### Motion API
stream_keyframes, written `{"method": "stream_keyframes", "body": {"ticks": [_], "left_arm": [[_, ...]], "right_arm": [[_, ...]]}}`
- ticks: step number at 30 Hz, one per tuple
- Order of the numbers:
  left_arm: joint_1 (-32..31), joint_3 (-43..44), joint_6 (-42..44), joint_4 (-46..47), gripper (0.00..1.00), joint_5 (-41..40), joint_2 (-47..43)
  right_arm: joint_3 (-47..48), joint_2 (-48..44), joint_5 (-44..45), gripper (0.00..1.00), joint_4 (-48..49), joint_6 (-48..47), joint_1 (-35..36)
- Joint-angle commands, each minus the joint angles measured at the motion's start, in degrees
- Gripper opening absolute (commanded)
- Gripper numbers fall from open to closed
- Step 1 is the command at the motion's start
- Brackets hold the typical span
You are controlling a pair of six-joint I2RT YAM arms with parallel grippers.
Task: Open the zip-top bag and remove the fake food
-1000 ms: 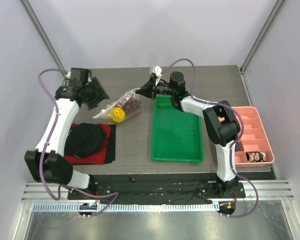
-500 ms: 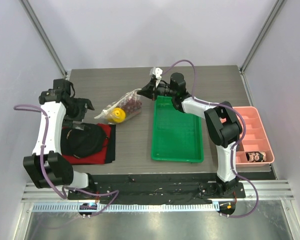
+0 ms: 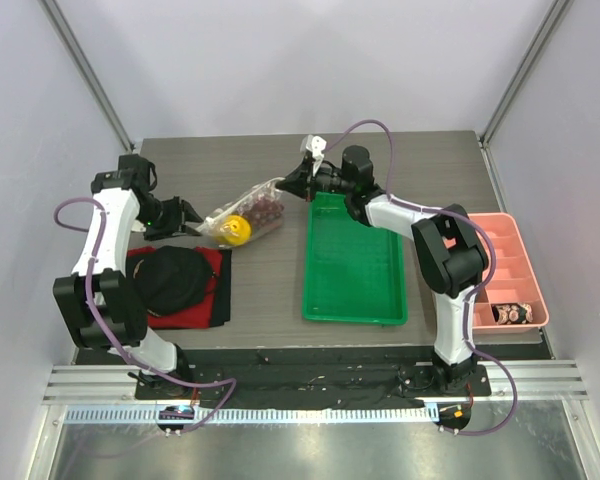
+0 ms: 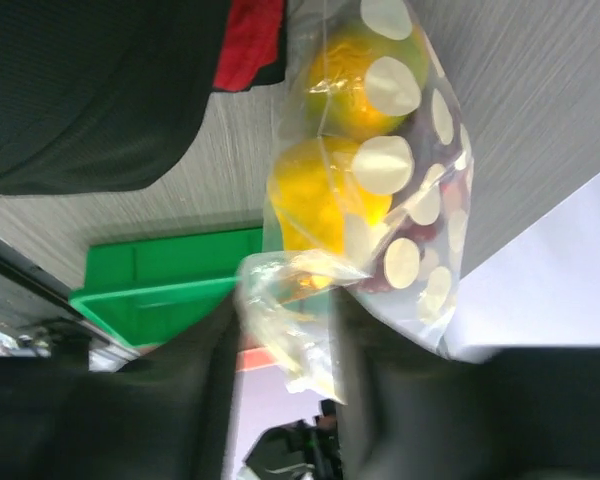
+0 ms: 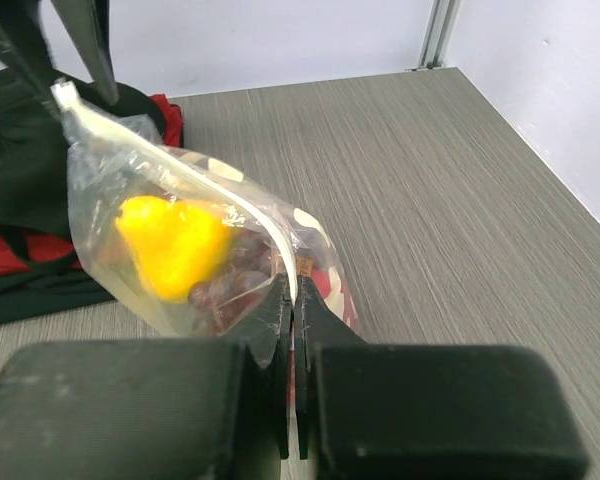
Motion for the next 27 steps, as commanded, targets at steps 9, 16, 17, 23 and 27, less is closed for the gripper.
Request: {"method": "stream_keyframes", "body": {"ticks": [9,16,17,23,27], "left_arm": [[-1.5,-1.1,12.0,18.5,0.0,-2.0,-2.1],[-5.7,0.8,19.4,23.1,0.0,-6.8,-4.9],[-5.9,0.6,19.5,23.9,0.0,-6.3,-5.1],[-7.2,-1.2,18.3,29.7,0.0,-2.9,-6.0],[-7.2,-1.8,18.7,32.4,0.0,-3.0,-6.6]], "right_arm": [[-1.9,-9.7,14.0,0.39,-3.7,3.5,3.5],[6.5,-13.9,26.2,0.68,-32.0,-18.2,10.8],[7.5,-13.9,26.5,0.69,-33.7,-19.1,11.0],[9.0,-15.3,28.6,0.73,-35.5,-22.0,11.7],[10.2,-14.7,26.4,0.73,-36.2,-22.8,13.9]]}}
